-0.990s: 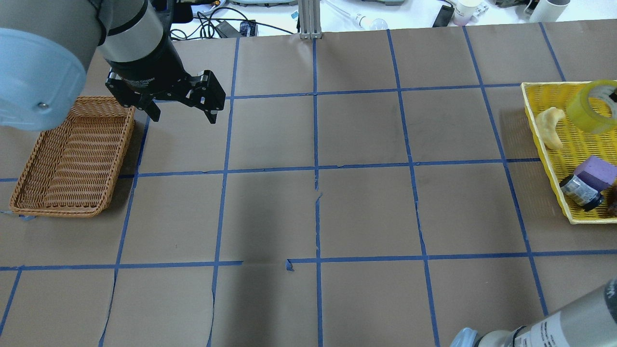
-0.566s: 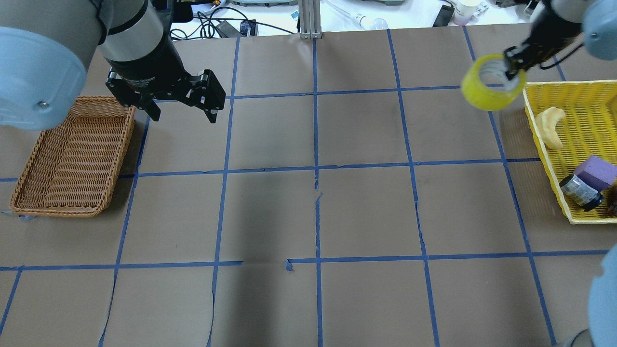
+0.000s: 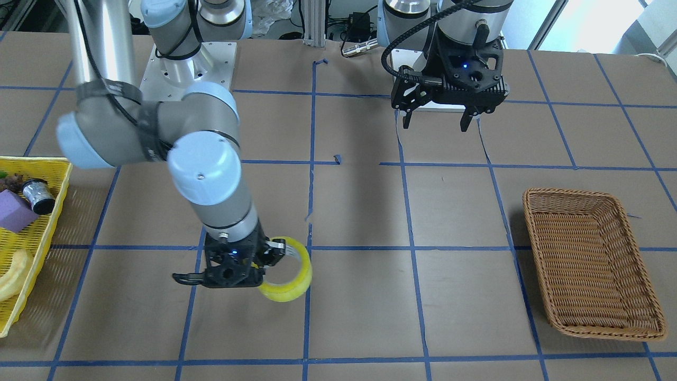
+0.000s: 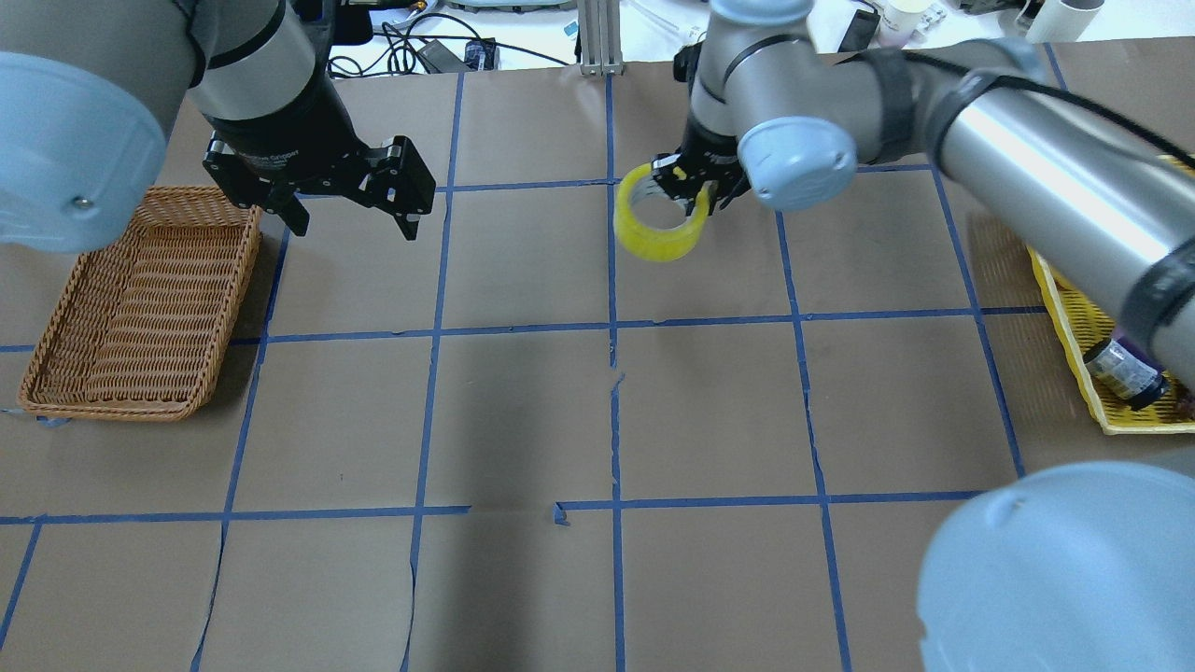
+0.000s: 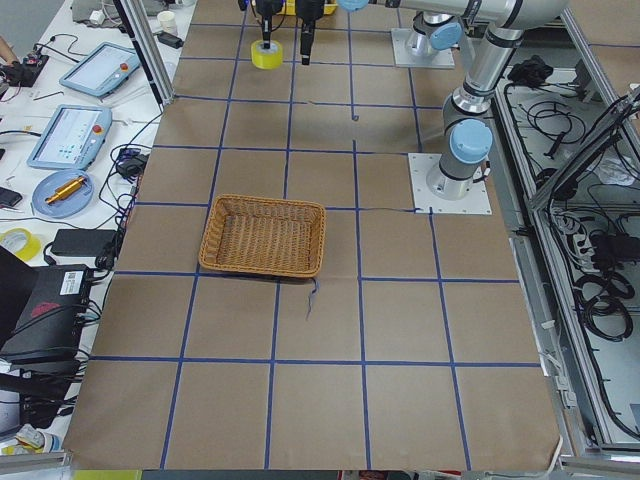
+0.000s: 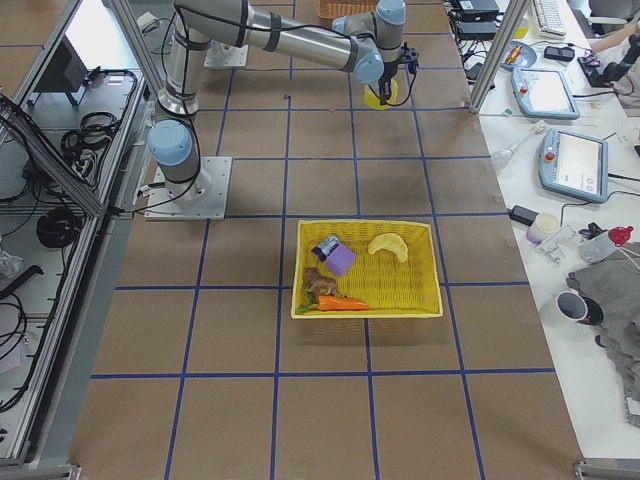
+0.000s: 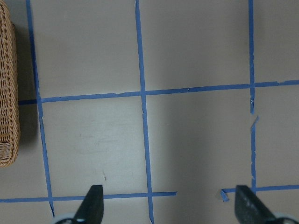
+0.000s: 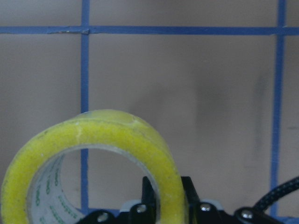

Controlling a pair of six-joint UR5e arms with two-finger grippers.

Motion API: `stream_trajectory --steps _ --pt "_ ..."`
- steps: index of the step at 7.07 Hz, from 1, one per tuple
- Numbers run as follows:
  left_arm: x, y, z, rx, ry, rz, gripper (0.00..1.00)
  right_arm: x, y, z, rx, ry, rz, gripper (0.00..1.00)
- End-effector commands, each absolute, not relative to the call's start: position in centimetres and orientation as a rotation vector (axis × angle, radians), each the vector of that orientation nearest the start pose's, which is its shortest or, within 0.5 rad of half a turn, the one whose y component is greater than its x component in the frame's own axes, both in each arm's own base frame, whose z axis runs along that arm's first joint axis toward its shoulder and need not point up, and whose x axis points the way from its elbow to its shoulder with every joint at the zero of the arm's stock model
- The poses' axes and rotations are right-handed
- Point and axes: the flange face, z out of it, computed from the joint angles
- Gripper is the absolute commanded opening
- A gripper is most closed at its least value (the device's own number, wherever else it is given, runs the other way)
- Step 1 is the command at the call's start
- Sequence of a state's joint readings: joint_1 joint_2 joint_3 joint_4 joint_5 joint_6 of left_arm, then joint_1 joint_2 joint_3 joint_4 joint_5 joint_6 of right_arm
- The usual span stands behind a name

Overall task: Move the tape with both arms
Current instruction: 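Lift the tape roll and carry it with the right gripper to table center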

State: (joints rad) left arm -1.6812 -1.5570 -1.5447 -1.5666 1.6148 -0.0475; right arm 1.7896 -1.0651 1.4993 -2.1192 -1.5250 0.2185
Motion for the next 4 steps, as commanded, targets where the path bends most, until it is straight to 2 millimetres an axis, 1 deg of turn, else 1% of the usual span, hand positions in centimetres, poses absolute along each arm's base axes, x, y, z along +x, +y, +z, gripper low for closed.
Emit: stream_trajectory --steps 1,2,3,4 --pt "-18.2 -47.2 50.7 0.094 3.098 -0.065 1.00 33.6 -61.7 23.5 0.076 3.056 -0.149 0.00" --pt "-18.2 -47.2 50.6 0.096 3.098 -0.055 1.00 33.7 -61.3 23.1 0.081 3.059 -0.128 0.00" --pt "-17.5 -48.0 49.9 0.080 3.102 -0.047 1.00 33.7 -61.0 22.9 0.088 3.064 -0.107 0.00" --pt "-15.6 -49.0 47.8 0.018 3.110 0.011 1.00 33.2 -60.2 22.5 0.094 3.098 -0.029 0.00"
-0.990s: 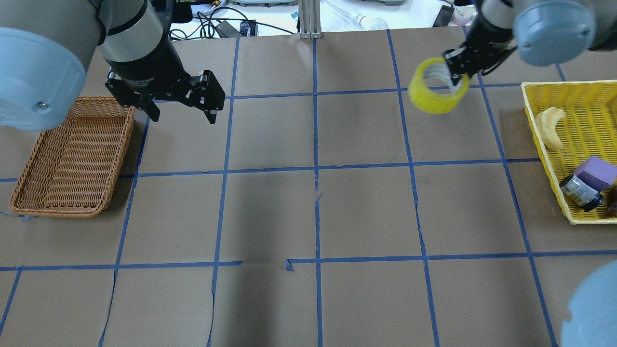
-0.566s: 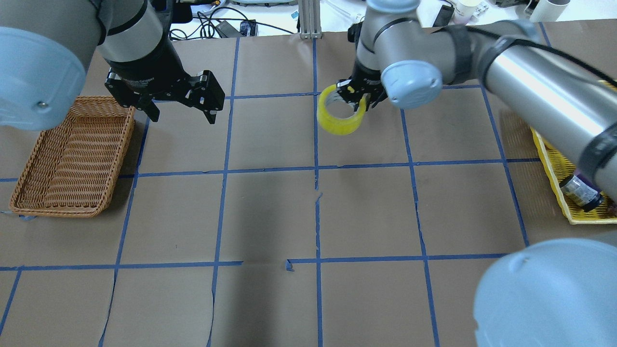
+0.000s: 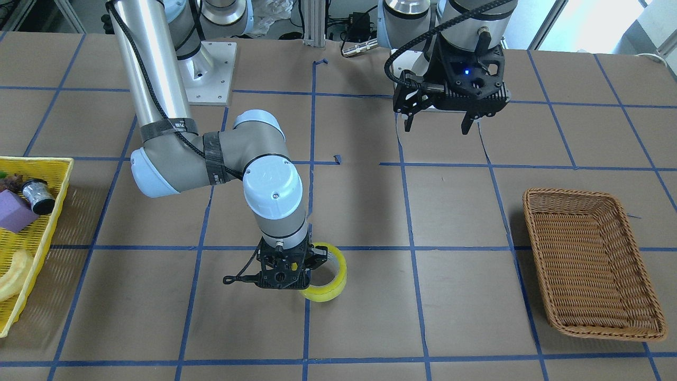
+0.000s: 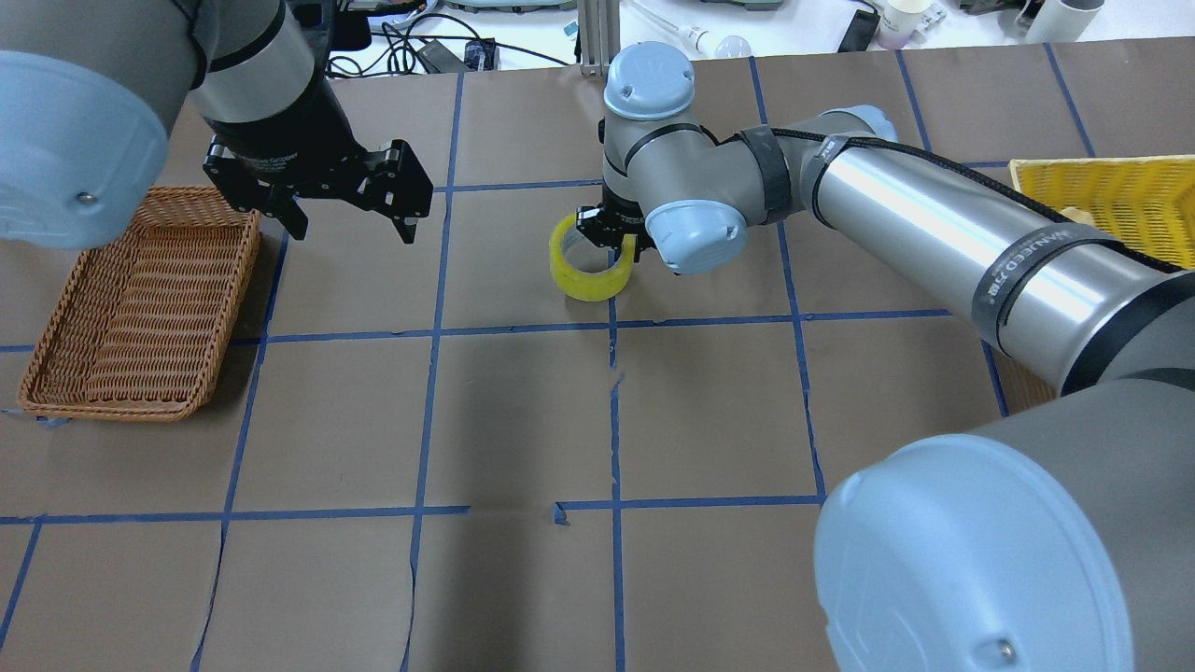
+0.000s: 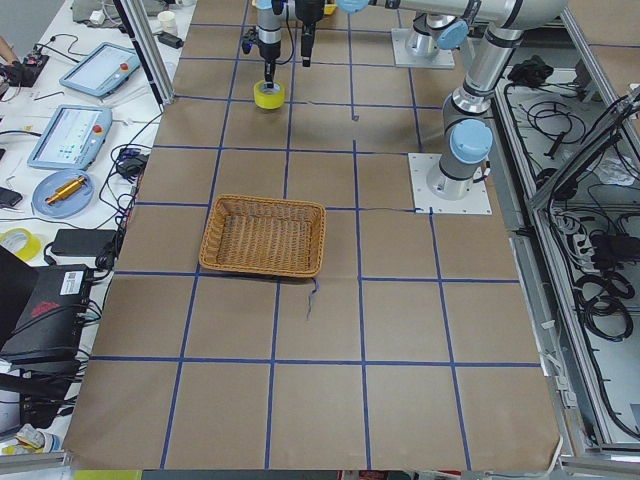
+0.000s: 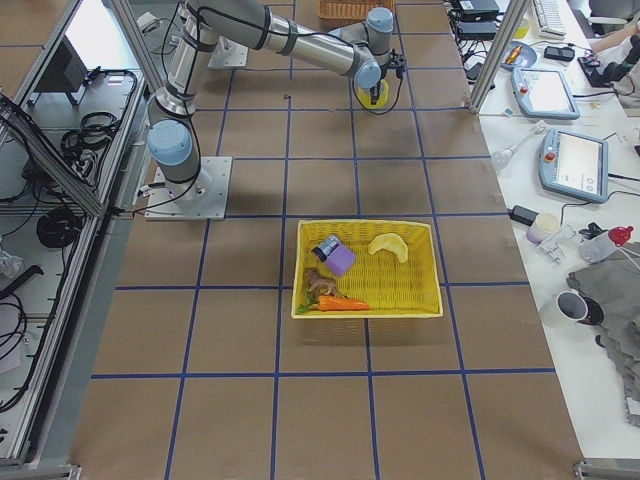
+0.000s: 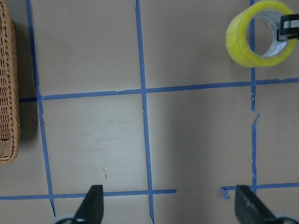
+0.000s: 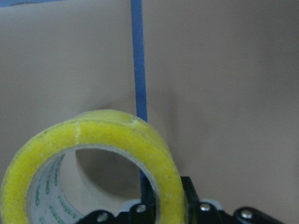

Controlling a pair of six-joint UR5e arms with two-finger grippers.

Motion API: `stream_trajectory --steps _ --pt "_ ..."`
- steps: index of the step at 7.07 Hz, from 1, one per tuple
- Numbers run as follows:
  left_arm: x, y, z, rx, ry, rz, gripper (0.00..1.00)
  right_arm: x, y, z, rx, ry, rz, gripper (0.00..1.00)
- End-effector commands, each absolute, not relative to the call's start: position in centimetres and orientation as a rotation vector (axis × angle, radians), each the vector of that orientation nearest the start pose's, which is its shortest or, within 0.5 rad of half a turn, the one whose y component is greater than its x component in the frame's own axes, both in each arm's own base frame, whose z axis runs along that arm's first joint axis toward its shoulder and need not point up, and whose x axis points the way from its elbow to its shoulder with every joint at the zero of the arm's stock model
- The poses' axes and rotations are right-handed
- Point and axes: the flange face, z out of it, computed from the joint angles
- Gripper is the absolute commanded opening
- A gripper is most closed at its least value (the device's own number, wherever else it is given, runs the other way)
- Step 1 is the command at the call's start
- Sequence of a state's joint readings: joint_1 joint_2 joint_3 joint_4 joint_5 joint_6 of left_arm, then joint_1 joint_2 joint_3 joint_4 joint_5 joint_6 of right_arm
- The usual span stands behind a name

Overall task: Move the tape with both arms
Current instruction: 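Lift the tape roll and carry it with the right gripper to table center, then release the tape with the right gripper while the left gripper reaches toward it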

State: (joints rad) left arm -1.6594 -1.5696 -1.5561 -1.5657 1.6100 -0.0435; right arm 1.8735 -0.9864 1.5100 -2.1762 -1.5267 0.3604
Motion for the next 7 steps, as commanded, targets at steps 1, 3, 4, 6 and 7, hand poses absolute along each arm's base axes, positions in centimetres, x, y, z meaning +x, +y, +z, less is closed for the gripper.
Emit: stream_trajectory --steps 1,3,4,6,7 --pt "-15.3 -49.6 44.4 0.002 3.107 0.085 1.00 32.8 -59.0 23.4 0.098 3.116 0.038 0.00" --pt "-16.1 -51.0 34.6 -0.267 3.167 0.062 1.00 32.6 -57.9 22.5 0.097 3.108 0.077 0.76" --pt "-17.3 -51.6 32.4 -0.547 3.237 0.128 1.00 32.6 -57.9 22.8 0.099 3.107 0.073 1.00" --pt "-19.0 -53.2 28.2 -0.764 3.333 0.342 1.00 28.5 -60.1 29.4 0.142 3.082 -0.080 1.00" --pt "-19.5 -54.4 25.4 -0.879 3.324 0.343 1.00 21.9 -60.4 33.7 0.256 3.061 -0.028 1.00"
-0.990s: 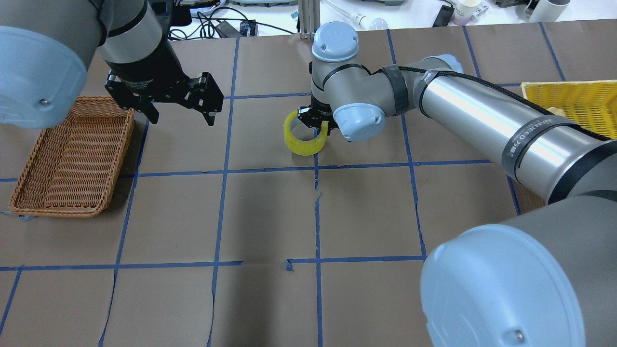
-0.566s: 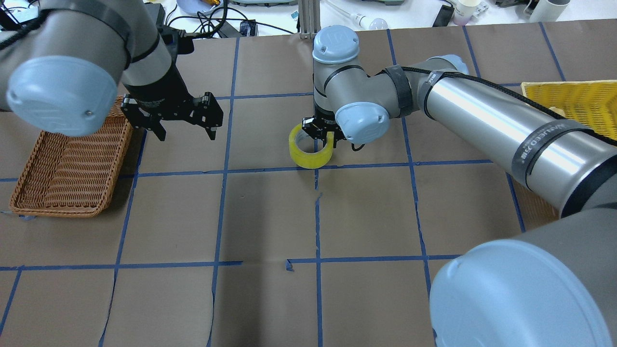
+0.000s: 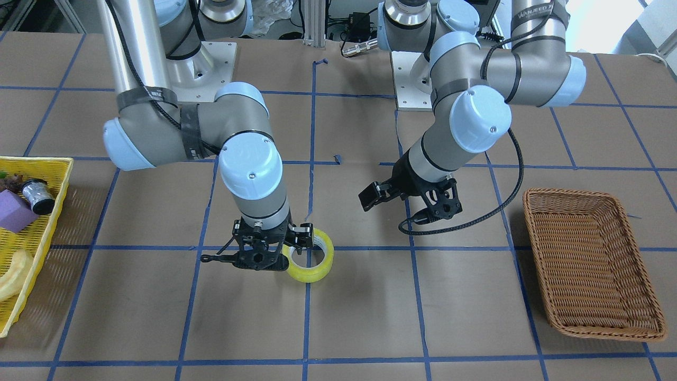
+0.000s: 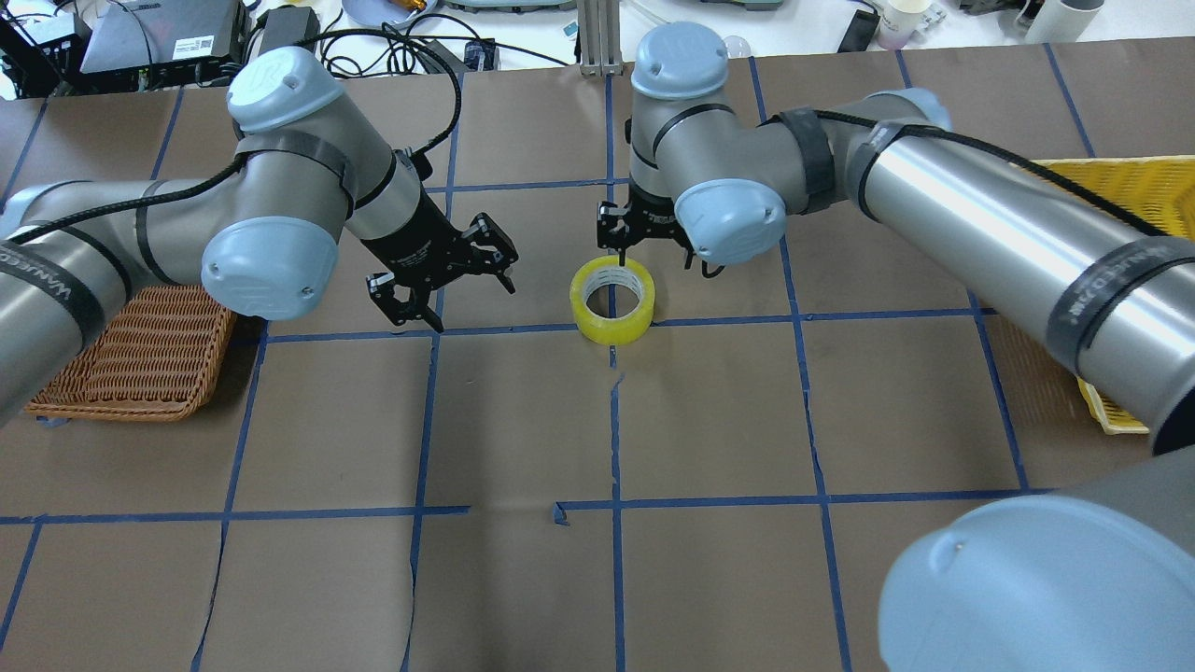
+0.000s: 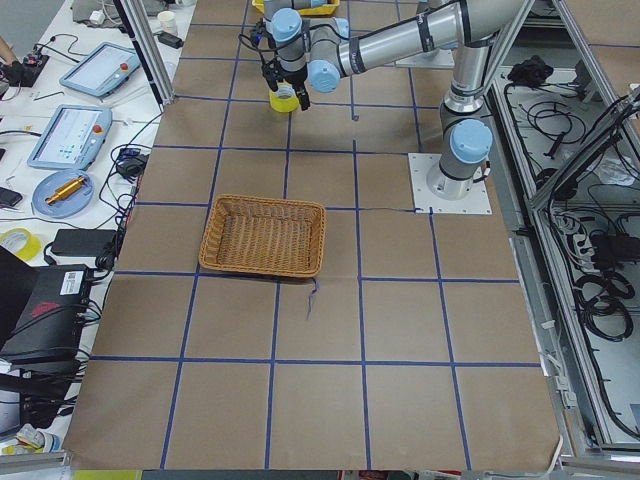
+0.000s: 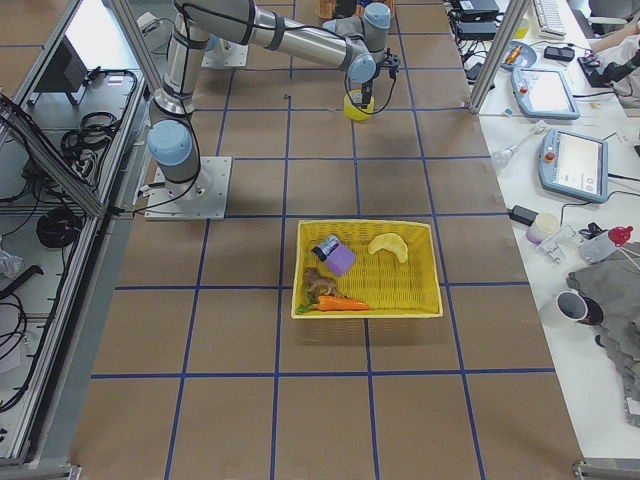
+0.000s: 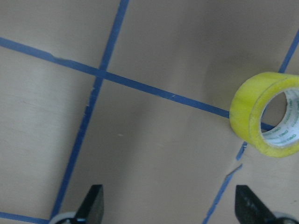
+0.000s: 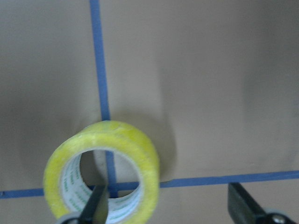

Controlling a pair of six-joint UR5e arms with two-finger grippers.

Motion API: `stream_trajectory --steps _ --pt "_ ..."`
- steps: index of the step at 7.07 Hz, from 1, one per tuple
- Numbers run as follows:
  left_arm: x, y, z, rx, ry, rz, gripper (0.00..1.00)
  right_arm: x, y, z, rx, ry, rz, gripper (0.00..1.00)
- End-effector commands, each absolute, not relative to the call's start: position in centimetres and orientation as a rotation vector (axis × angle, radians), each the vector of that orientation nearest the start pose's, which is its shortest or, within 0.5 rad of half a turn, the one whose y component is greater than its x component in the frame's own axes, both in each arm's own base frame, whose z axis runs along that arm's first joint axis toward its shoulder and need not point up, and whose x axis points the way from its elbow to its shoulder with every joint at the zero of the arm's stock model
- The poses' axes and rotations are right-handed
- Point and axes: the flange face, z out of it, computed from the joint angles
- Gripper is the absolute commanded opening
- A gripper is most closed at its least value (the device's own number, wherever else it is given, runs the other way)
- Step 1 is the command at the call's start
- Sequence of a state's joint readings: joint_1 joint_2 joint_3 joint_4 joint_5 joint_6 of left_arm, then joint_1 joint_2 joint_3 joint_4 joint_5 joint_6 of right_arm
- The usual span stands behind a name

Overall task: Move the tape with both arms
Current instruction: 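Release the tape with the right gripper while the left gripper reaches toward it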

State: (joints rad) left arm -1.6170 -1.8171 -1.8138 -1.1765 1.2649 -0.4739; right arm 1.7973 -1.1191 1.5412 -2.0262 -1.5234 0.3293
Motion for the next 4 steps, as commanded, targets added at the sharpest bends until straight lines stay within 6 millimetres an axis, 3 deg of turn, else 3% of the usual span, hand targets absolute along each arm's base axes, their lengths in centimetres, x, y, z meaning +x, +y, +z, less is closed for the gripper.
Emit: stream_trajectory --steps 1,2,3,4 --pt "-21.6 -55.1 23.4 -1.094 3.318 0.401 1.00 15.3 -60.0 37.7 0.174 3.045 -0.029 1.00" --pt "-23.7 -55.5 21.3 -1.194 3.283 0.385 1.00 12.0 -57.4 41.0 0.175 3.057 0.034 1.00" --pt "-26.1 -56.1 20.4 -1.261 3.290 0.314 1.00 11.1 -54.5 44.6 0.101 3.072 0.038 1.00" --pt "-26.8 -56.2 18.3 -1.282 3.259 0.339 1.00 10.9 -52.1 47.3 0.099 3.129 0.014 1.00"
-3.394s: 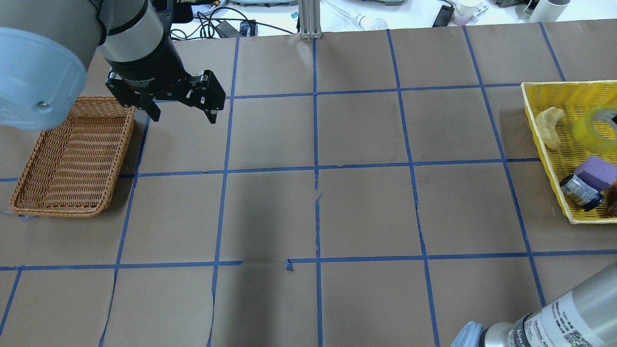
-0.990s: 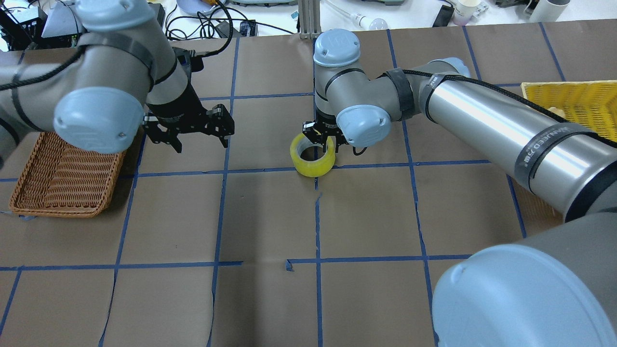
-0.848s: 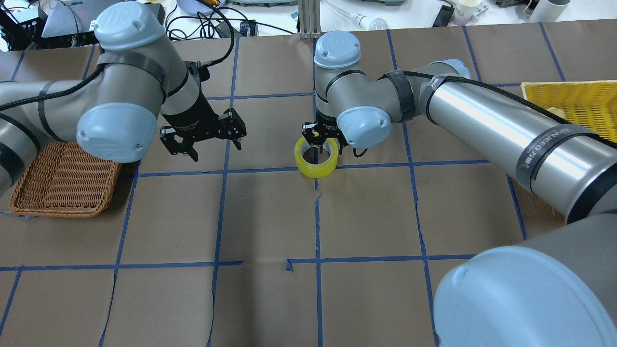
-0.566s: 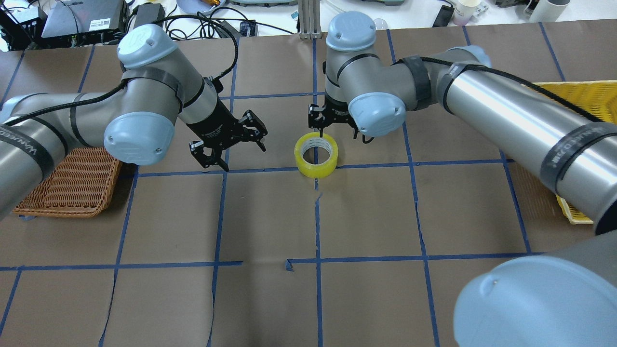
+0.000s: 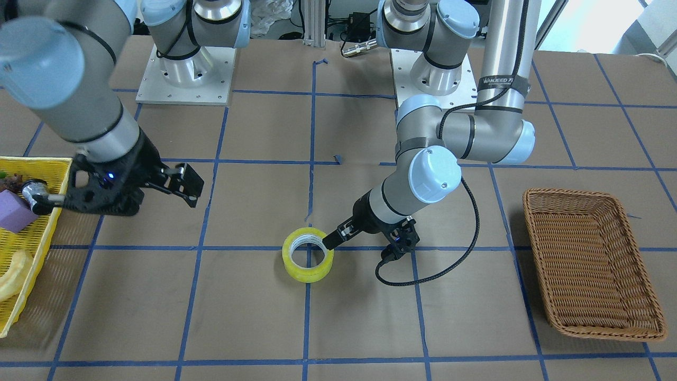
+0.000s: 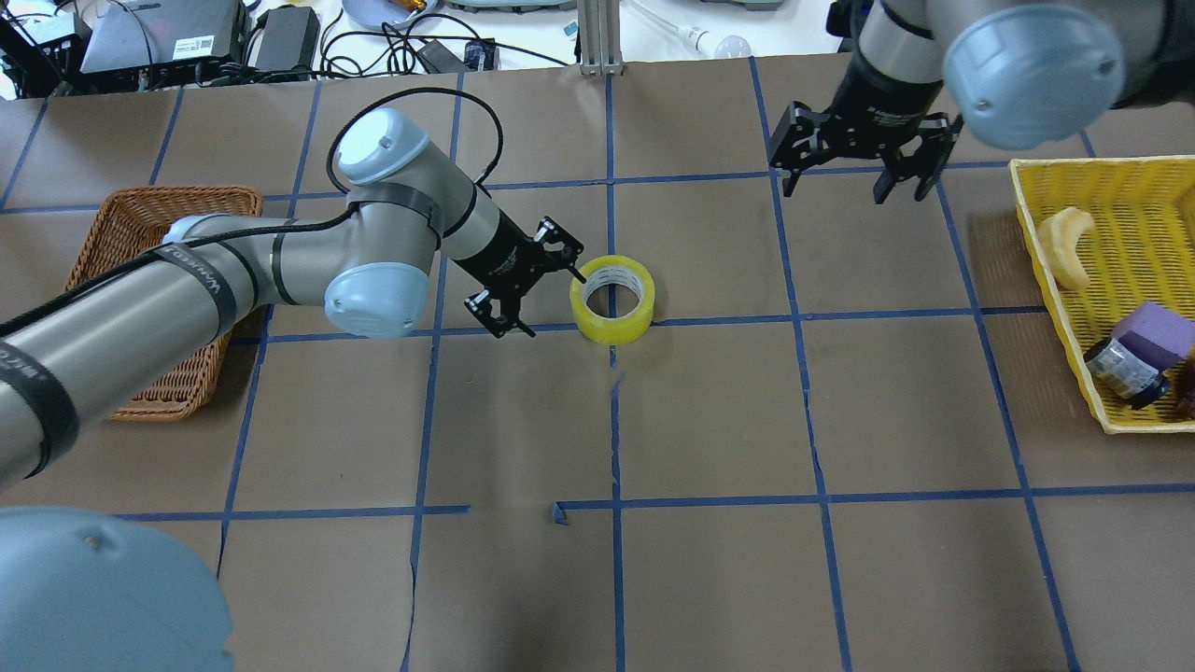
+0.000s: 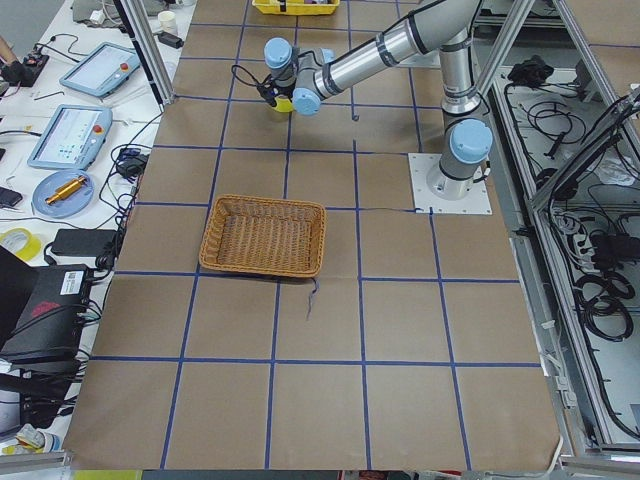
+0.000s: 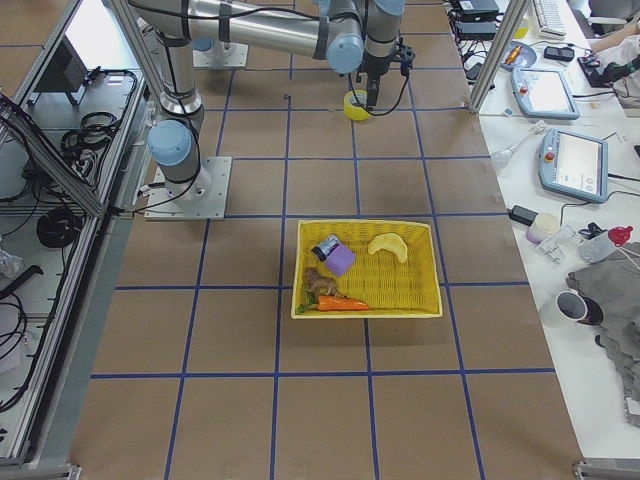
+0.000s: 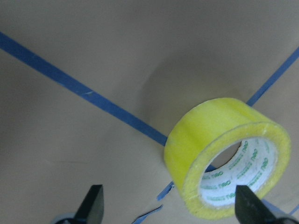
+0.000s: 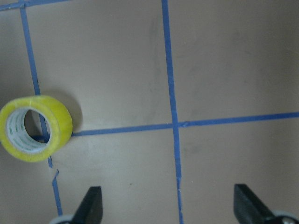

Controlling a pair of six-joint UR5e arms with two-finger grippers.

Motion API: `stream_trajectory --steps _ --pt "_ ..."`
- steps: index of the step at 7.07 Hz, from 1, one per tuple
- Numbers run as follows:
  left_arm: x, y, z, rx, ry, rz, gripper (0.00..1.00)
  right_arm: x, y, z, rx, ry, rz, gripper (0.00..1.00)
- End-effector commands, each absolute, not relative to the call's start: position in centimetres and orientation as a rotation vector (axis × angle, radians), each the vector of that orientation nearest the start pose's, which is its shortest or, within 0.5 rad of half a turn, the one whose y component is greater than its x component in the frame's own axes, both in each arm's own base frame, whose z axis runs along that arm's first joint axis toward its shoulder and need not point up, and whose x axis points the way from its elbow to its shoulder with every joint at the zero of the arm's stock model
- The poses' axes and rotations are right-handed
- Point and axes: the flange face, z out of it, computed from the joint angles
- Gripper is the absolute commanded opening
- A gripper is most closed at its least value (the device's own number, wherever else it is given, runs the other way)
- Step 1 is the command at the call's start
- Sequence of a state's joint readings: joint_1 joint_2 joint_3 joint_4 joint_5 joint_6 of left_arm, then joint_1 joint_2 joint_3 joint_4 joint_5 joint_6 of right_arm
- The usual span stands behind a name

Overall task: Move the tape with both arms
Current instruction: 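Grasp the tape roll's rim with the left gripper while the right arm withdraws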

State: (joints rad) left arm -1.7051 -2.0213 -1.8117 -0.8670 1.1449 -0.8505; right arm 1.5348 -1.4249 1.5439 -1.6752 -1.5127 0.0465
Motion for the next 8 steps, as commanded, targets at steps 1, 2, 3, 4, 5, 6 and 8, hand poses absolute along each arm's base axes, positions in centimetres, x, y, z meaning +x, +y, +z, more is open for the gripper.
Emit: stream_trajectory --steps 1,2,3,4,5,6,8 --pt "-27.6 -56.0 17.1 -1.250 3.241 0.293 0.99 10.8 -51.8 47.4 0.094 3.138 0.033 1.00" --pt "-27.3 -56.4 16.8 -1.216 3.233 0.213 0.40 10.8 -51.8 46.8 0.087 3.137 0.079 1.00" --pt "-27.4 -56.6 17.0 -1.216 3.239 0.203 0.00 11.0 -51.1 46.4 0.094 3.131 0.160 1.00" --pt "-27.5 -57.6 19.4 -1.150 3.289 0.120 0.00 11.3 -50.8 46.9 0.092 3.113 0.145 1.00" --pt "-27.1 -59.2 22.8 -0.948 3.319 -0.006 0.00 11.7 -50.6 47.1 0.078 3.110 0.140 1.00" --pt "-24.5 -61.1 25.9 -0.642 3.241 -0.063 0.00 12.0 -50.5 47.2 0.069 3.111 0.141 1.00" --pt "-12.7 -63.7 32.7 -0.233 3.227 0.073 0.00 11.8 -50.5 47.6 0.068 3.127 0.127 1.00"
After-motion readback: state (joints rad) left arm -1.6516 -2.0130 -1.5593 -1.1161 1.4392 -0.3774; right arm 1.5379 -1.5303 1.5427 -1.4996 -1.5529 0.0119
